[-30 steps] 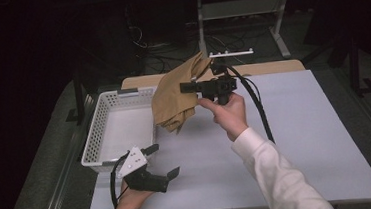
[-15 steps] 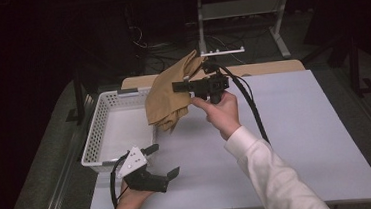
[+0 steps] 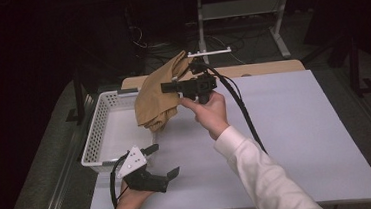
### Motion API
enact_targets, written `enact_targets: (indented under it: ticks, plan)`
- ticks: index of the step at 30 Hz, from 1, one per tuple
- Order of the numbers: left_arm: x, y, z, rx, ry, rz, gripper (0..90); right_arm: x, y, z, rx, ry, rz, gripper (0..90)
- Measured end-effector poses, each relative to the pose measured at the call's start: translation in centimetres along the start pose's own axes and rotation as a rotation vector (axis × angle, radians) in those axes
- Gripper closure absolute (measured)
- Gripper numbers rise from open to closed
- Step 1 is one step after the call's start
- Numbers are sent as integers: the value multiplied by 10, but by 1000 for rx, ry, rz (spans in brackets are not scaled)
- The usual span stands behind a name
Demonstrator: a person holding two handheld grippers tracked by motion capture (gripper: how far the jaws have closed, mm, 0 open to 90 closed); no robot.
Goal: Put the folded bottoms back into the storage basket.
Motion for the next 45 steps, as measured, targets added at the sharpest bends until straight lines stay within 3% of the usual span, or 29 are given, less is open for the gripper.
enact_targets:
  ticks: [13, 45]
  plan:
    - [0, 0, 0, 0, 1, -3, 1, 27, -2, 16, -17, -26, 15, 830]
    - [-1, 1, 1, -3, 1, 0, 1, 92, 25, 11, -3, -46, 101, 829]
Point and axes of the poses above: each handheld gripper's, and its own axes: x roughly forward along the jaws, y roughly out of its underside, z roughly to its left, the point moved 8 cm from there along x, roughly forward along the jaws
